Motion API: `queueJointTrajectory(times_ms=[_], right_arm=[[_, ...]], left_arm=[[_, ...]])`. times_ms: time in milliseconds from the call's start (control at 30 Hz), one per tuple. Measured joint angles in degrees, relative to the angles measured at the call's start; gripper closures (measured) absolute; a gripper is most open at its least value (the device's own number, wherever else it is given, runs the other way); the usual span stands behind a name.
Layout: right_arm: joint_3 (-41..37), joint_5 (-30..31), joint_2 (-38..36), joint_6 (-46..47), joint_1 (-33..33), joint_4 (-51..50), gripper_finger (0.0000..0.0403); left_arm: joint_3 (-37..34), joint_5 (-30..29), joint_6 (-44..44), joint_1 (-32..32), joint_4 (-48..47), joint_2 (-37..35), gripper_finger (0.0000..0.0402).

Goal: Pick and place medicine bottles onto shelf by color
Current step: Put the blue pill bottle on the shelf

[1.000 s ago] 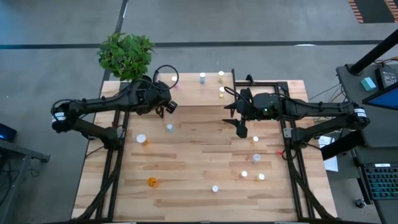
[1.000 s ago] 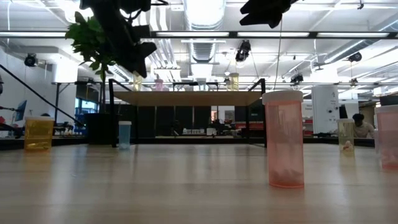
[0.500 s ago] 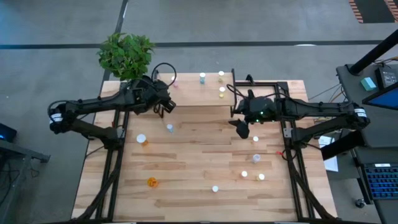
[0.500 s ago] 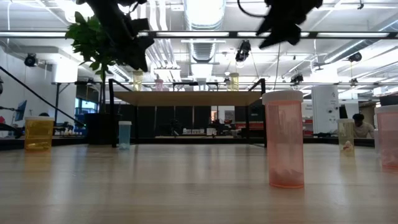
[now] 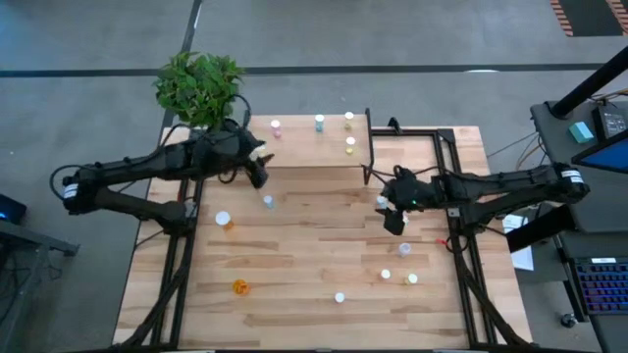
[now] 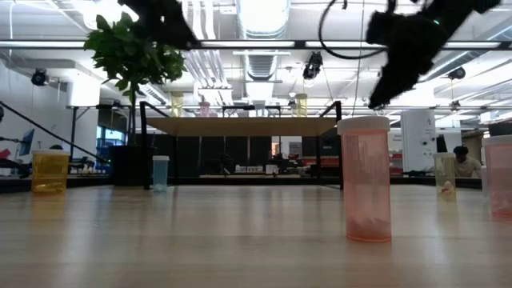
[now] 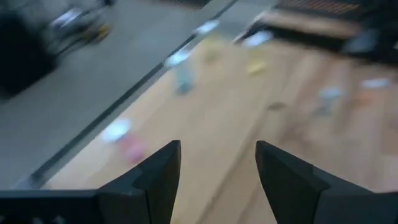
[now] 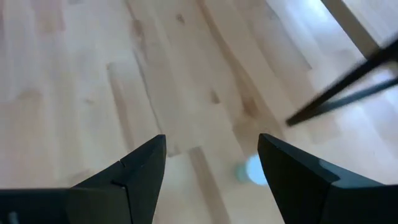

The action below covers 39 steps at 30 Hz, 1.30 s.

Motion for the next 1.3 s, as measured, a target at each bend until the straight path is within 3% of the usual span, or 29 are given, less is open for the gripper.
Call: queueJointTrajectory(times_ms=[300,533,900,1300], right_arm=[[-15.83,11.22,-6.17,0.22,2.92,14.31,0.0158],[-22.80,19.82,-5.68,0.48,3.18,22.35,0.0158],[-31.96,19.72,-2.76,1.08,3.21,41.97,0.0158],[-31.74,19.67,2.58,1.10,3.21,44.80,0.0158]], left_arm=[[-5.08,3.00,9.12,-10.82,15.07,-2.28,0.0210],[-8.02,2.94,10.38,-13.39,21.45,-2.06,0.0210],[-8.44,2.87,10.41,-13.34,22.02,-2.12,0.0210],[-8.42,2.82,10.53,-13.32,23.39,-2.12,0.0210]])
